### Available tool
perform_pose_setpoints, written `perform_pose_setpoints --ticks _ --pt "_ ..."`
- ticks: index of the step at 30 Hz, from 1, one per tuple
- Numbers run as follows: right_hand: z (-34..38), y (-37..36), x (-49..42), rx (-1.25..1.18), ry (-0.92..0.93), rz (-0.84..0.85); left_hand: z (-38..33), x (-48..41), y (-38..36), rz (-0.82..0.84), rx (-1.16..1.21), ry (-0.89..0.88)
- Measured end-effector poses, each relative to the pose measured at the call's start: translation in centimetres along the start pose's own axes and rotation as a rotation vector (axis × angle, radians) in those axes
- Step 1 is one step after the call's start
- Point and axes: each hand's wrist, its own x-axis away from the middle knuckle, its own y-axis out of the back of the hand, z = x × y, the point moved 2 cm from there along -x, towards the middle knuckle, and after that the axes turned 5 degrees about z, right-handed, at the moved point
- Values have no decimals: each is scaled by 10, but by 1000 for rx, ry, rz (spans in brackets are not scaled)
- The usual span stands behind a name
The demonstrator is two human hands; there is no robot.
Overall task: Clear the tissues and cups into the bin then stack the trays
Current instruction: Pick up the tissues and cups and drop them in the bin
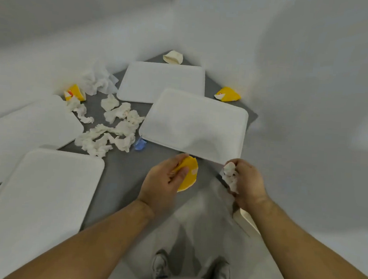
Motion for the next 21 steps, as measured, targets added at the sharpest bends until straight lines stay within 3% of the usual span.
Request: perform_pose_setpoints --ticks 3,7,13,21 --pt "1 56 4 -267 -66 34 -25 -15 -45 48 23 37" --pt "-3 130 10 -403 -48 177 -53 -30 -111 112 33 56" --pt "-53 234 5 -315 -53 -127 -58 -44 -211 251 30 201" --pt "-192 305 -54 -679 -103 -350 30 -73 -355 425 195 633"
